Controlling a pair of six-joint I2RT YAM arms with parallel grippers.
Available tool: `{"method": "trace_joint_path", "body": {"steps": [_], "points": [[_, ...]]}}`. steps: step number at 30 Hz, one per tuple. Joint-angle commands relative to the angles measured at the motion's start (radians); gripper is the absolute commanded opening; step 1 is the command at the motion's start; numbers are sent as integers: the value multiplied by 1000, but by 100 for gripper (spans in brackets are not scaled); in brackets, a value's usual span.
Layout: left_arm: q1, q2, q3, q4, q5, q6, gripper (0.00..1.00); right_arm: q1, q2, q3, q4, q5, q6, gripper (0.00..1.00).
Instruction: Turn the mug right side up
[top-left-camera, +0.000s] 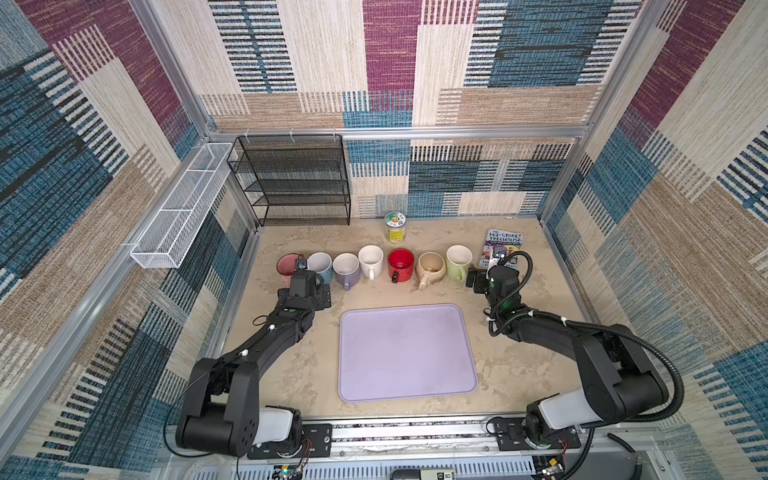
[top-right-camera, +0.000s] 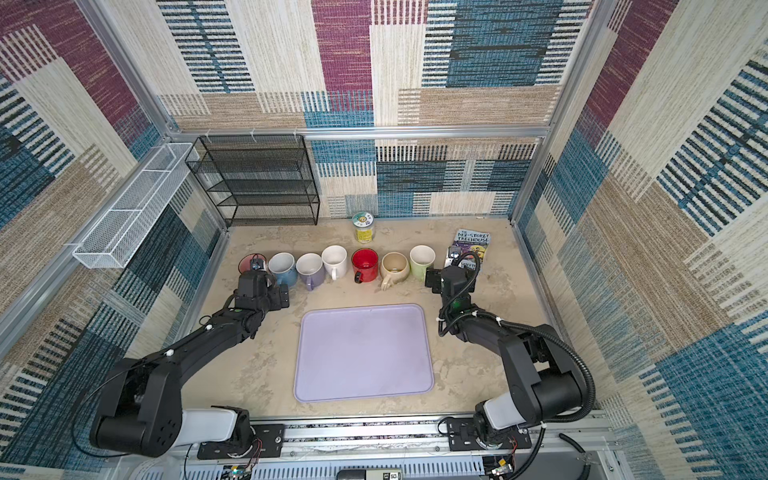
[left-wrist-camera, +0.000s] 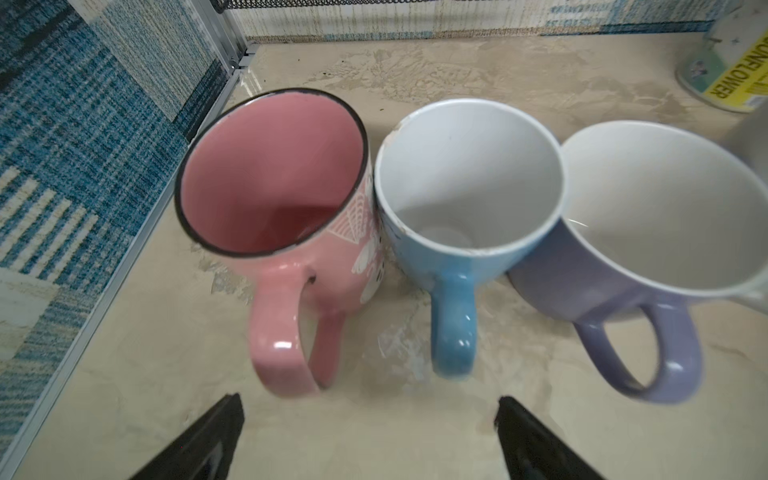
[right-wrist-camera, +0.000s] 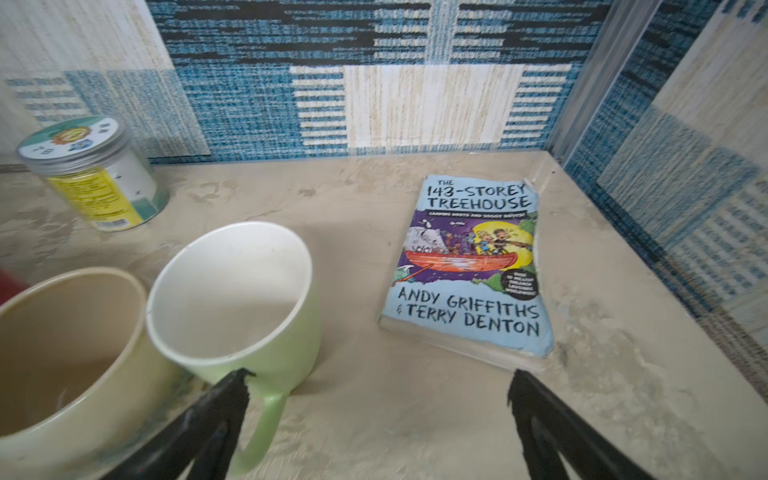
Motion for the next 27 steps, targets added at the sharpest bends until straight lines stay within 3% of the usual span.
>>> {"method": "trace_joint_path", "body": {"steps": [1,5,11,14,18,22,27], "points": [[28,90,59,91,59,92,99,-39,7,-32,98,72,-43,100],[47,140,-42,336,69,160,99,-96,-10,-120,217,55,-33,100],[99,126,-98,409,147,123,99,-121,48,-170,404,92,-87,100],[99,76,-242,640,143,121,99,-141,68,-175,422,71,-68,100],[94,115,-390,951,133,123,99,-141,25,-305,617,30,-90,100],[78,93,-377,896,179,159,99,-141,-38,-438,790,-3,-97,100],[71,94,-428,994,218,183,99,-139,-78,-596,1037,-19,-101,100]]}}
